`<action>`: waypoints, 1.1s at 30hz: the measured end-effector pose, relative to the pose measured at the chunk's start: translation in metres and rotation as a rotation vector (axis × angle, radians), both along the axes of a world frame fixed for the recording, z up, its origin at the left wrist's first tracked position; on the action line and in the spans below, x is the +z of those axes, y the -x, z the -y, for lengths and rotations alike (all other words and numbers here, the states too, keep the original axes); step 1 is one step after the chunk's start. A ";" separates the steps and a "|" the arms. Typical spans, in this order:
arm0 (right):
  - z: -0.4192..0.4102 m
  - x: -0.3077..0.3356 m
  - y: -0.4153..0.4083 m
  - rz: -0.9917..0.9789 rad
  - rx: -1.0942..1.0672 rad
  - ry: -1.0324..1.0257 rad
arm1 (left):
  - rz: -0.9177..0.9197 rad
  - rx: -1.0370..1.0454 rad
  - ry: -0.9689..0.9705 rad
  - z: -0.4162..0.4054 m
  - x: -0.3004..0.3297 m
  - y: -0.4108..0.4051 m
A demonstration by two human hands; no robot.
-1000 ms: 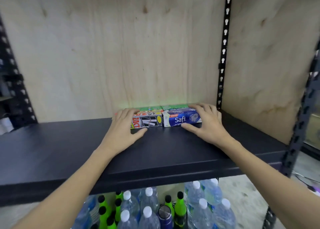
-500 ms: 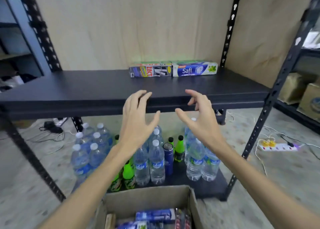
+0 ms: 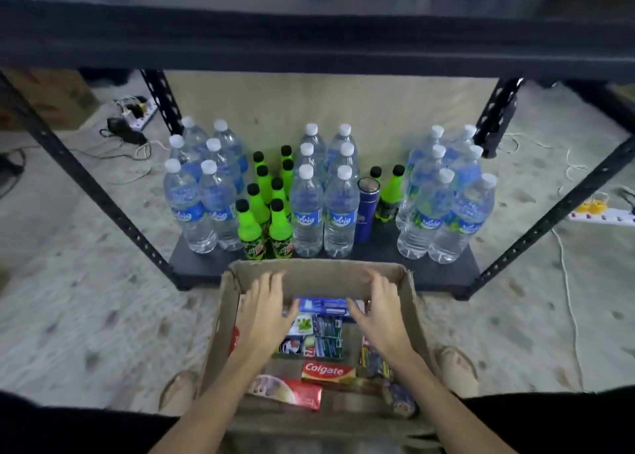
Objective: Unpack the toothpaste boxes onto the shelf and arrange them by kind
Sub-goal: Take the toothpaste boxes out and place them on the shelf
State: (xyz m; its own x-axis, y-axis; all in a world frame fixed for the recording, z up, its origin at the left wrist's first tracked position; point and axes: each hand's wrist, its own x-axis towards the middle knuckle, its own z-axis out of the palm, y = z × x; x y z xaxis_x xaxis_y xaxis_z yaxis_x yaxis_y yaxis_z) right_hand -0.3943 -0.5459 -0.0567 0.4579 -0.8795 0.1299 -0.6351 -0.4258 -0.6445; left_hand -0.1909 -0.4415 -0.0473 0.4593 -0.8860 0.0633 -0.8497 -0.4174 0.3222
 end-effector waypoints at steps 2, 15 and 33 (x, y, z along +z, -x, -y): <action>-0.005 -0.030 -0.001 -0.110 -0.002 -0.037 | -0.007 -0.002 -0.109 -0.009 -0.027 -0.005; 0.048 -0.151 -0.028 -0.613 0.174 -0.082 | 0.012 -0.267 -0.601 0.017 -0.143 -0.058; 0.061 -0.181 -0.042 -0.678 0.221 0.053 | -0.127 -0.416 -0.425 0.013 -0.156 -0.081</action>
State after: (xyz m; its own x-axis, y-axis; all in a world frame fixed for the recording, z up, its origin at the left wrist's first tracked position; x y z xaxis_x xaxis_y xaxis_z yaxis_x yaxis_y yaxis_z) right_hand -0.3526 -0.6070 -0.2379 0.6199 -0.7571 -0.2064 -0.7837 -0.6108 -0.1130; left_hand -0.1102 -0.4543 -0.2030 0.0496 -0.9286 -0.3678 -0.9351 -0.1726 0.3096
